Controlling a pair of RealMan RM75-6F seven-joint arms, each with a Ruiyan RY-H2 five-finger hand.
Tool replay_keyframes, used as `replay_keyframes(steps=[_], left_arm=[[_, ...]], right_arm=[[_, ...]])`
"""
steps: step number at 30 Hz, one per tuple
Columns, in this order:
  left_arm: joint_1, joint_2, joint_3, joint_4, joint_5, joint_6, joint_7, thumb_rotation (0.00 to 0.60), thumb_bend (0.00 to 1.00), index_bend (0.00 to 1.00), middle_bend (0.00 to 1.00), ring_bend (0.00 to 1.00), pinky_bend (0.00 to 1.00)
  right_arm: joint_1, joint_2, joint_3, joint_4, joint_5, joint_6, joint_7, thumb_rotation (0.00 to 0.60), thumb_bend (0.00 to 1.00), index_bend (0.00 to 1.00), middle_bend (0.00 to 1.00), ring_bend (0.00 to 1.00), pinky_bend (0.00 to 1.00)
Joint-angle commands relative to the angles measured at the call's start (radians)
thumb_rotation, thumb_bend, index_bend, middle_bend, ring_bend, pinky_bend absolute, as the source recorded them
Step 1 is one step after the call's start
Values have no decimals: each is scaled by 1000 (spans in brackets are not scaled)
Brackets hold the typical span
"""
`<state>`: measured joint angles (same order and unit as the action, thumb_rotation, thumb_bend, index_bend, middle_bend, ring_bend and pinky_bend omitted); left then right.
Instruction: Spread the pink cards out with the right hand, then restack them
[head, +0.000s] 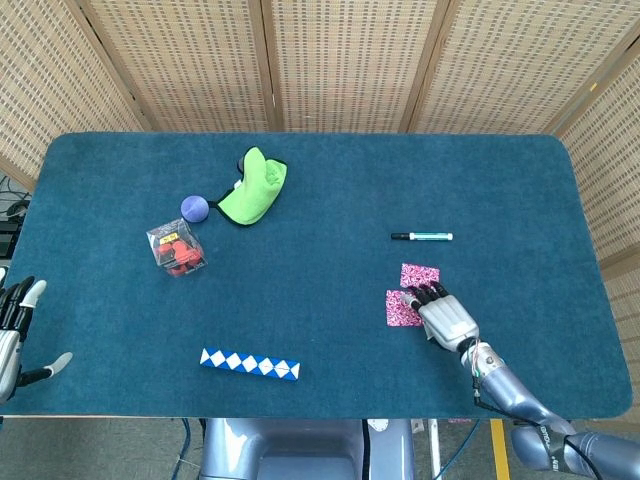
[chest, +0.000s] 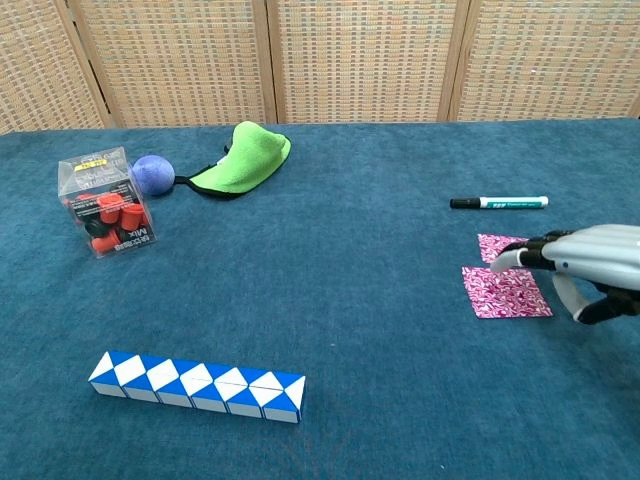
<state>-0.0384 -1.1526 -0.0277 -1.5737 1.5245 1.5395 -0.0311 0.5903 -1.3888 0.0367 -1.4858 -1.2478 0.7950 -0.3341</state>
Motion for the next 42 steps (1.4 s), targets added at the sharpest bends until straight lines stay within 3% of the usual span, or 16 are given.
replay_keyframes(steps=[1,6,12,21,25,28,30,32,33,35,36,42], left_arm=[[0,1,0,-1,0,-1,0,600,0,0,0,0,0],[0,0,0,0,0,0,0,600,0,0,0,0,0],[0,0,-1,-1,-2,-1,3,600,0,0,0,0,0],[1,-2,-1,-1,-2,1,5,600,0,0,0,0,0],[1,-2,-2,-1,-2,1,6,600,0,0,0,0,0],[1,-2,-2,-1,-2,1,5,600,0,0,0,0,0],[1,-2,-1,-1,-2,2,5,600,0,0,0,0,0],[1,-2,-2,-1,-2,1,6,600,0,0,0,0,0],[1,-2,-2,-1,-2,1,6,600,0,0,0,0,0],[1,-2,-2,-1,-3,1,7,600,0,0,0,0,0],[1,-2,-2,-1,-3,1,8,600,0,0,0,0,0],[0,-1,-1,-2,-3,0,8,600,0,0,0,0,0]], right_arm=[[-1,-7,-14,0,-10,-3,7,600,1000,101,72,0,0],[-2,-8,-38,2,-19,-9,7,600,1000,101,74,0,0],[-5,63,-85,-112,-31,-22,-33,600,1000,101,85,0,0],[-30,159,-190,-263,-155,7,-86,600,1000,101,87,0,0],[-40,173,-202,-282,-200,35,-84,600,1000,101,87,0,0],[-60,168,-188,-270,-271,119,-45,600,970,101,49,0,0],[-80,147,-162,-231,-312,198,0,600,818,105,15,0,0],[-91,124,-132,-192,-321,250,33,600,555,134,0,0,0],[-93,112,-115,-175,-312,264,46,600,501,153,0,0,0],[-93,91,-81,-150,-268,266,57,600,454,184,0,0,0],[-85,72,-44,-135,-186,236,58,600,444,195,0,0,0],[-57,24,15,-119,2,158,2,600,419,212,0,0,0]])
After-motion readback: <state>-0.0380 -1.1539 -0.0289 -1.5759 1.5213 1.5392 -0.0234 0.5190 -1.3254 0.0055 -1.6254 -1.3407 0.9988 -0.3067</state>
